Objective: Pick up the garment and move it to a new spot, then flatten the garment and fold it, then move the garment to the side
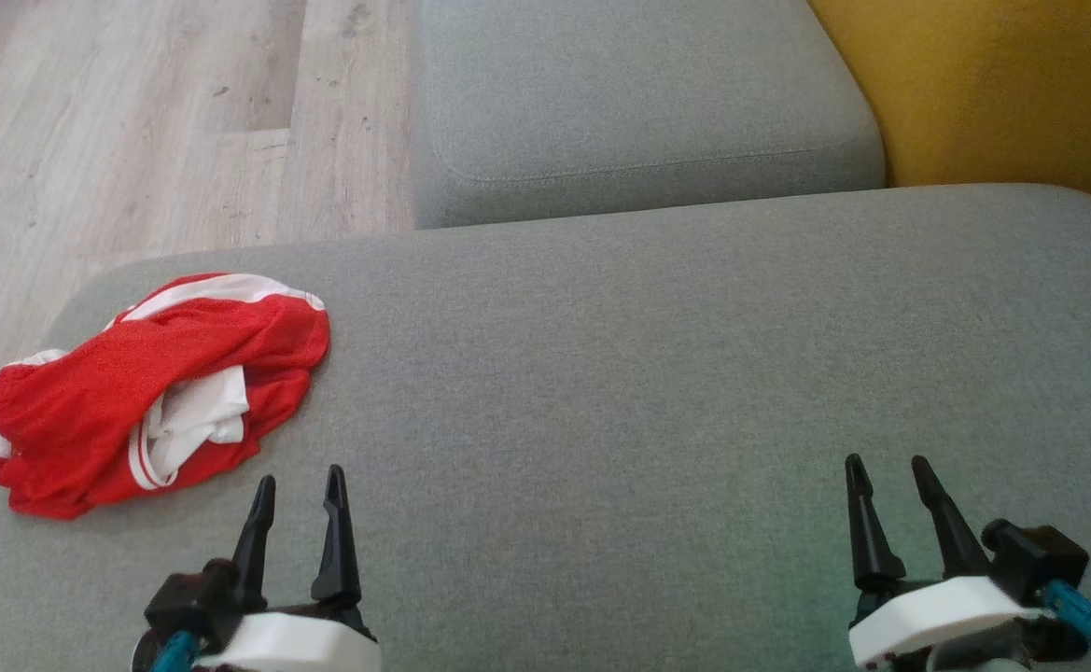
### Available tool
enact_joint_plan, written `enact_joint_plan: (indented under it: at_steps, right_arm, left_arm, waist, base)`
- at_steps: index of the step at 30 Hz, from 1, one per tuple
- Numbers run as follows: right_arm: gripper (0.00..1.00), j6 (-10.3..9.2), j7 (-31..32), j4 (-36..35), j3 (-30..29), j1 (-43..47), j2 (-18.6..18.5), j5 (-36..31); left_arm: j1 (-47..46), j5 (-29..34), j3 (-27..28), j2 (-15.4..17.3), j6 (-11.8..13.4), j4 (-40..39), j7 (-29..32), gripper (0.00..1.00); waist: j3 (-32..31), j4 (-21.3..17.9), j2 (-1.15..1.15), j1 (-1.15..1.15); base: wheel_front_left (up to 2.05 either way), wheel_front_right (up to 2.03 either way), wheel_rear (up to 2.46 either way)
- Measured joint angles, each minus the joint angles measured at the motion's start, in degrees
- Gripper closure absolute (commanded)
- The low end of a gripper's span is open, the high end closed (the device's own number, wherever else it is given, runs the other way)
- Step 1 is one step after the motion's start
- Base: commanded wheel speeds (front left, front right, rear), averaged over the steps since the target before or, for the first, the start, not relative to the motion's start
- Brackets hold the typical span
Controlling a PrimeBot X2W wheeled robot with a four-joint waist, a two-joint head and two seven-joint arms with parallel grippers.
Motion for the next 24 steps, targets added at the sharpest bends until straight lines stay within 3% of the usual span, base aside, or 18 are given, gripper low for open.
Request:
enact_joint_plan:
  at_steps: [24]
  right_arm:
    - [0.00,0.01,-3.86,-0.68,-0.82,0.01,0.00,-18.36]
  left_arm:
    - [0.01,16.42,-1.35,0.26,1.41,2.08,-3.86,0.00]
  waist:
    - [-0.96,0.70,0.00,-0.01]
  base:
    - [0.00,0.00,0.00]
